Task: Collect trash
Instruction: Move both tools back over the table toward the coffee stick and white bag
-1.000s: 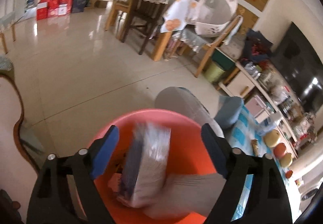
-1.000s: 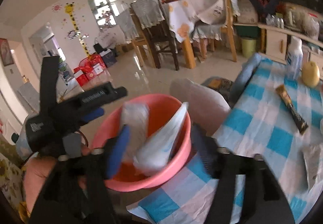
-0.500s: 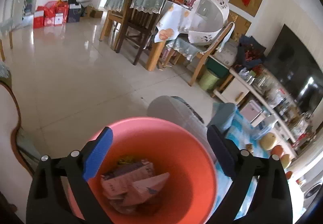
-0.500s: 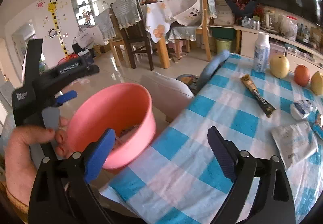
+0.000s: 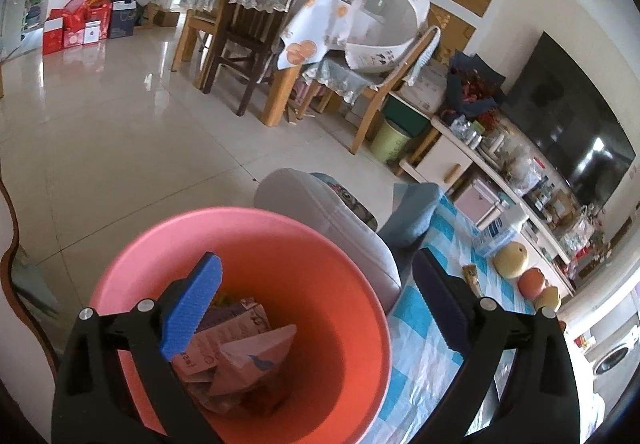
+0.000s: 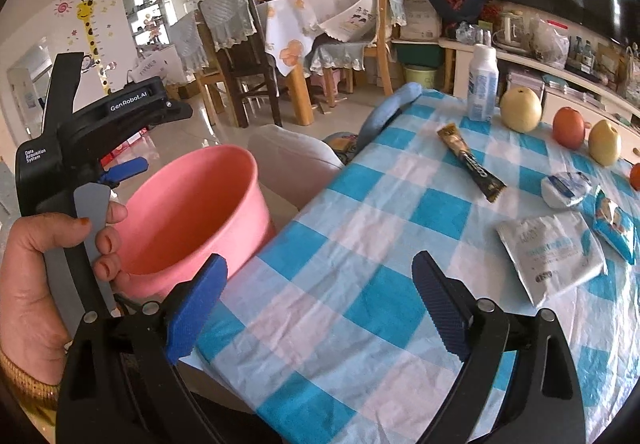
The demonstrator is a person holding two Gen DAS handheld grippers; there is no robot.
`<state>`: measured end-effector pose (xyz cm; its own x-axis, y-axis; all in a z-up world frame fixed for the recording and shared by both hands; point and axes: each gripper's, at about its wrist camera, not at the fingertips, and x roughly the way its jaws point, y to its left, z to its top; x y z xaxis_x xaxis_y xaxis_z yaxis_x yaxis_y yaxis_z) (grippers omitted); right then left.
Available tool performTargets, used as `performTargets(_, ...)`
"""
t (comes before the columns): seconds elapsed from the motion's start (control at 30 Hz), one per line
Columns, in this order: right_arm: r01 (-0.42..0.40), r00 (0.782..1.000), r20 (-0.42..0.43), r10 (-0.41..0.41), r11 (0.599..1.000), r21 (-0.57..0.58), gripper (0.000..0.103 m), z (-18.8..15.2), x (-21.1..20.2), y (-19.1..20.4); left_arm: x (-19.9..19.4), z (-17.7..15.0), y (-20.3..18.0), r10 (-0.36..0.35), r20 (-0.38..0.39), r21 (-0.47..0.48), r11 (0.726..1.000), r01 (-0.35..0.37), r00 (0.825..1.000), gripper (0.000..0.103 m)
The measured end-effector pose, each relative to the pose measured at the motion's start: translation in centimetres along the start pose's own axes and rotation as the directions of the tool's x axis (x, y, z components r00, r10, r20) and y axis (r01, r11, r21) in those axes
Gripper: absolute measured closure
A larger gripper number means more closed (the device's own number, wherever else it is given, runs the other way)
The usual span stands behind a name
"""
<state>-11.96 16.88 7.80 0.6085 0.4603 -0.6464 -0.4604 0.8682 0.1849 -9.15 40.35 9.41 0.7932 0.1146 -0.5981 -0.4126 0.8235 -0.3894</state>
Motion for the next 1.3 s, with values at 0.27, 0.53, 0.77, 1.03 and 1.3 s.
performTargets(0.27,0.04,0.999,0.01,-0.04,0.999,-0.002,0.01,-0.7,-1.2,-1.5,0.4,-1.1,-2.8,-0.041,-0.016,0.081,0.996,0.043,0.999,0.006)
performTargets(0.53,0.077,0.997,0.009,-0.078,0.997,0.029,0.01,-1.3,-2.1,-3.8,0.5,-2.4,-5.8,-0.087,-0.02,0.151,0.985,0.089,0.996,0.006)
performTargets(0.77,0.106,0.994,0.016,-0.108,0.992,0.074,0.009,-1.7,-2.9,-6.2,0.5,-3.5,-8.5,-0.105,-0.013,0.219,0.97,0.106,0.994,0.005)
performTargets(1.03,0.128,0.991,0.025,-0.132,0.986,0.102,0.008,-2.0,-3.9,-8.1,0.8,-5.0,-11.1,-0.121,-0.032,0.277,0.953,0.125,0.992,0.005)
performTargets(1.3,0.154,0.987,0.035,-0.159,0.981,0.122,0.008,-2.3,-4.7,-9.9,1.0,-6.3,-13.3,-0.103,-0.053,0.325,0.939,0.115,0.993,0.005)
